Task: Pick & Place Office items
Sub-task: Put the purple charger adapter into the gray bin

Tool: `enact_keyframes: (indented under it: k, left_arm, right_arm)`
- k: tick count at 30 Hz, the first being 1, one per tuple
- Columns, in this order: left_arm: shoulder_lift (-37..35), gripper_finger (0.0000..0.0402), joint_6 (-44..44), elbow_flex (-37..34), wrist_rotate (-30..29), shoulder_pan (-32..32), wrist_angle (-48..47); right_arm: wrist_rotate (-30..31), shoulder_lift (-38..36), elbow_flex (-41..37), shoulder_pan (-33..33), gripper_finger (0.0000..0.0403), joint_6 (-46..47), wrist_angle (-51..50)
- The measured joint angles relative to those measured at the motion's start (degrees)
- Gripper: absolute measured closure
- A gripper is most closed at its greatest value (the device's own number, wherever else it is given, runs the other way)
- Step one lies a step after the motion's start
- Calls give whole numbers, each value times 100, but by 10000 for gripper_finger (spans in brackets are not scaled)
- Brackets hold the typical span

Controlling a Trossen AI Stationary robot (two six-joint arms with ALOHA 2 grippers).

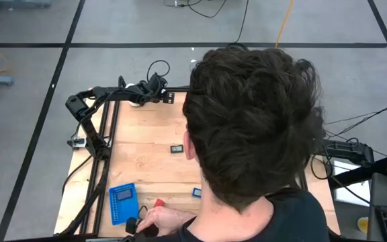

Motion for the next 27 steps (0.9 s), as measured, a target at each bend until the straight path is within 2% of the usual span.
enact_keyframes:
  k: [11, 27]
  left_arm:
    - [459, 172, 125, 528, 177, 153, -476]
    - [472, 172, -11, 588, 195, 157, -402]
  right_arm:
    - [-1, -2, 0, 0, 330, -2, 0]
    - [1, -2, -2, 0, 330, 0, 0]
